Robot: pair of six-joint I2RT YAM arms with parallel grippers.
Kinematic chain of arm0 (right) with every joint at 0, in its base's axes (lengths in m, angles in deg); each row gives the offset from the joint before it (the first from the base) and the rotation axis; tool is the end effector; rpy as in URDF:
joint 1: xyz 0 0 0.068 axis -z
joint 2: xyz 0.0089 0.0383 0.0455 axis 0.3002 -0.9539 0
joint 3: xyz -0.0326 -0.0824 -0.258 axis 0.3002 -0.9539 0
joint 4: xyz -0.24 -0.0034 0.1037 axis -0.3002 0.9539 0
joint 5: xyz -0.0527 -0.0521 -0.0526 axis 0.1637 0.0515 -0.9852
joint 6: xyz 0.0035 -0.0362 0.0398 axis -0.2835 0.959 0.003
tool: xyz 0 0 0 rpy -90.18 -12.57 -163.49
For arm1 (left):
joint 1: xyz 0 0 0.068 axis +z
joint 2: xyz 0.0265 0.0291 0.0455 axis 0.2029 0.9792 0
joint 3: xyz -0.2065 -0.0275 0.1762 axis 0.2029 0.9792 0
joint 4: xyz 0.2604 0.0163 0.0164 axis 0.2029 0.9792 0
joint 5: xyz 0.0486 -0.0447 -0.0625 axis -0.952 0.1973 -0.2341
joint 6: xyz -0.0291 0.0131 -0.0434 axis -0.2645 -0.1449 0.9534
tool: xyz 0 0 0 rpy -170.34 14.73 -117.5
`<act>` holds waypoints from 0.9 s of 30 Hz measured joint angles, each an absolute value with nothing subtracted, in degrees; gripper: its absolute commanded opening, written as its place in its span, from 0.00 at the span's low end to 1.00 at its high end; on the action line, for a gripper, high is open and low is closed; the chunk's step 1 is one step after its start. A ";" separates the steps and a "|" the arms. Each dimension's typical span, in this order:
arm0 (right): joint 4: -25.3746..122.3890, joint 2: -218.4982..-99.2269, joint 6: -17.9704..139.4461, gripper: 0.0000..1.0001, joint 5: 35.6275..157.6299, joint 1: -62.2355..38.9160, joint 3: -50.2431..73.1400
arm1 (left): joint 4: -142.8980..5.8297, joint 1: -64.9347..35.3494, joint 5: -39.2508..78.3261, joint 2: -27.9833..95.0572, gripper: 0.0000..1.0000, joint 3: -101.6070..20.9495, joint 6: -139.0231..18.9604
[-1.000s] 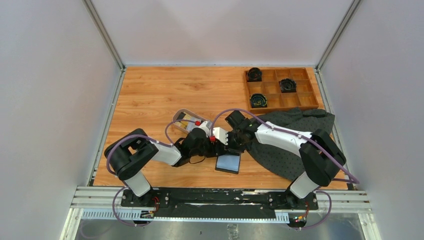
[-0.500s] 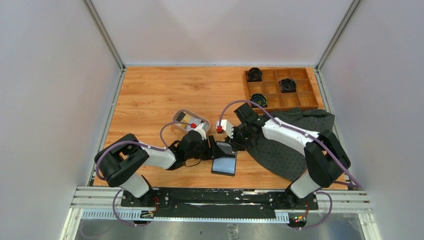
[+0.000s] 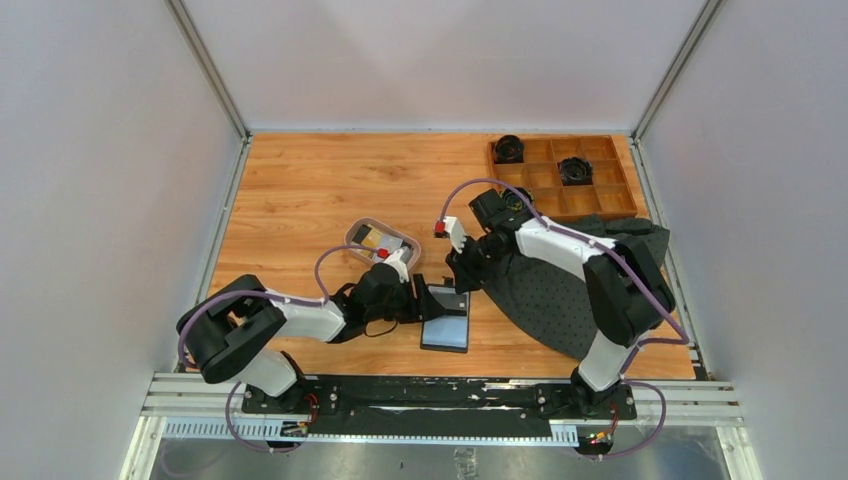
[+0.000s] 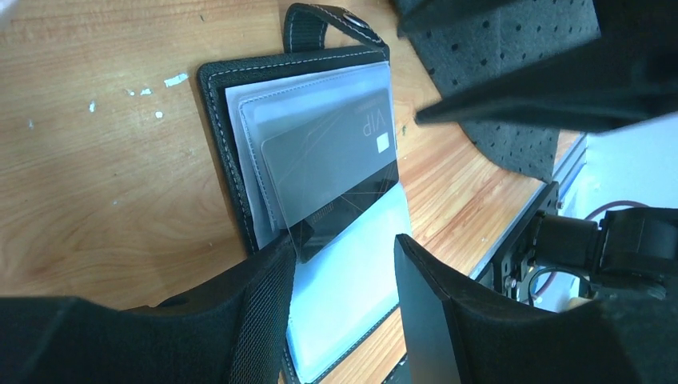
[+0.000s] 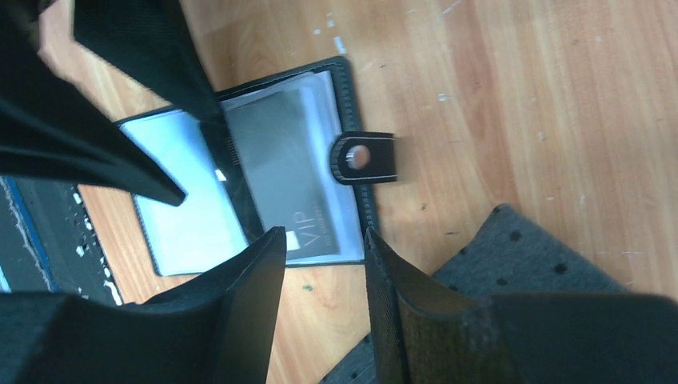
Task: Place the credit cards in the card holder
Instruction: Insert the credit card into the card holder.
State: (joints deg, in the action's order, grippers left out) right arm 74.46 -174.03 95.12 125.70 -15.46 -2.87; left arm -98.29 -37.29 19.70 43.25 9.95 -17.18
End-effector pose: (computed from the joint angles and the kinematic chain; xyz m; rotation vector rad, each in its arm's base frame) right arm 0.2679 0.1988 0.1947 -1.4675 2.0904 0.8740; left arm 0.1631 -0.1957 0.1280 -0.0145 2.3668 -1.1503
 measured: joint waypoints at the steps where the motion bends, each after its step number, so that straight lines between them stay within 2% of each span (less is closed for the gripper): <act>1: 74.48 -175.21 94.71 0.46 125.98 -15.13 -2.10 | -97.87 -37.29 19.77 42.79 0.56 10.10 -17.26; 7: 74.74 -181.88 93.68 0.48 126.92 -12.33 1.59 | -96.08 -37.29 19.83 39.80 0.59 11.44 -17.79; 16: 76.45 -183.73 93.38 0.44 131.60 -11.74 1.59 | -94.99 -37.29 19.86 38.25 0.61 12.05 -18.07; 22: 76.47 -185.66 91.65 0.33 133.61 -11.74 2.14 | -94.55 -37.29 19.86 37.42 0.61 12.38 -18.23; 27: 76.45 -185.83 90.47 0.18 132.03 -11.72 2.23 | -93.96 -37.26 19.83 35.17 0.62 13.67 -18.31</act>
State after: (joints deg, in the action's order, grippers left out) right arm 76.45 -185.83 90.47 132.03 -11.72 2.23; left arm -93.96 -37.26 19.83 35.17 13.67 -18.31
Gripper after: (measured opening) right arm 0.261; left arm 0.612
